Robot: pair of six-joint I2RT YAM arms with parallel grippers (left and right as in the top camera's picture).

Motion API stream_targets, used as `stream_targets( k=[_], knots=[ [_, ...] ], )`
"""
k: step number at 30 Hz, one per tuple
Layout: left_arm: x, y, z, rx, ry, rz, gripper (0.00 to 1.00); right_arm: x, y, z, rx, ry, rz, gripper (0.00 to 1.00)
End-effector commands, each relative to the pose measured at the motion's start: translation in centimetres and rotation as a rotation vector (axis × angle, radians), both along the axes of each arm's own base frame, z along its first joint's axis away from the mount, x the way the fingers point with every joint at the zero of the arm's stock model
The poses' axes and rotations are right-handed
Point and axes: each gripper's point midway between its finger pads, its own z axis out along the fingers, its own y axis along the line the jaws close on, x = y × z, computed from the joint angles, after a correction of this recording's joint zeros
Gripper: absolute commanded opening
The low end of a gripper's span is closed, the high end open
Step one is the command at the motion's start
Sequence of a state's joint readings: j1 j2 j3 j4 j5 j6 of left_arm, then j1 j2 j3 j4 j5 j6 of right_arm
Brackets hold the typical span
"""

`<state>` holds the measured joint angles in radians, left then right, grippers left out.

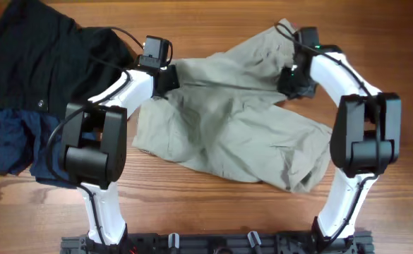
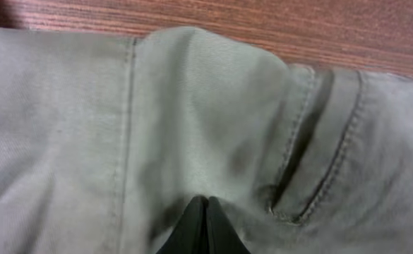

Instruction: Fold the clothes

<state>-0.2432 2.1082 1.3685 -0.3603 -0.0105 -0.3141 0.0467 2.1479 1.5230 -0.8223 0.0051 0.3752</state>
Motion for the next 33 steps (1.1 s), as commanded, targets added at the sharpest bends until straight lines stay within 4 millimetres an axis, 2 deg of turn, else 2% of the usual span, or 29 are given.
stream_targets(
  k=[1,4,6,7,9,11,12,13,15,17,20,23,29,33],
  knots=[
    [-2.7,0.9,-3.2,0.041,0.116,0.017,0.04,-3.6,-6.3,-2.5,-0.118,0.141,-0.156,0.13],
    [-2.9,1.3,-3.3,0.043,0.126,0.023,0.04,-3.6,-7.7,-1.9,-0.038,0.137,-0.196,0.14],
    [-3.0,1.3,-3.3,0.043,0.128,0.024,0.04,-1.5,-7.3,0.7,0.030,0.063,-0.135,0.14],
    [-3.0,1.3,-3.3,0.041,0.129,0.028,0.04,0.8,-6.9,4.7,0.054,-0.035,-0.086,0.14],
    [-3.0,1.3,-3.4,0.035,0.133,0.045,0.04,3.2,-5.9,9.5,0.103,-0.162,-0.014,0.17],
    [-2.9,1.3,-3.3,0.031,0.126,0.049,0.04,6.2,-5.2,15.5,0.108,-0.340,0.070,0.26],
    [-2.8,1.3,-3.3,0.029,0.122,0.052,0.04,7.5,-5.3,17.4,0.088,-0.415,0.099,0.33],
    [-2.7,1.2,-3.2,0.028,0.119,0.052,0.04,8.0,-5.3,17.9,0.083,-0.441,0.104,0.40],
    [-2.7,1.3,-3.2,0.029,0.120,0.052,0.04,8.6,-5.7,17.3,0.093,-0.448,0.078,0.48],
    [-2.8,1.3,-3.3,0.029,0.123,0.052,0.04,8.6,-6.5,15.2,0.157,-0.399,-0.004,0.55],
    [-2.9,1.3,-3.3,0.030,0.127,0.052,0.04,8.0,-8.4,12.7,0.268,-0.353,-0.025,0.56],
    [-2.4,1.2,-3.1,0.025,0.106,0.052,0.04,7.0,-10.4,10.5,0.305,-0.308,-0.063,0.57],
    [-0.1,1.0,-2.1,0.019,0.003,0.063,0.04,5.8,-10.2,8.1,0.315,-0.262,-0.051,0.56],
    [0.2,1.1,-1.9,0.024,-0.013,0.067,0.04,4.6,-9.7,4.8,0.330,-0.235,-0.056,0.55]
  ],
)
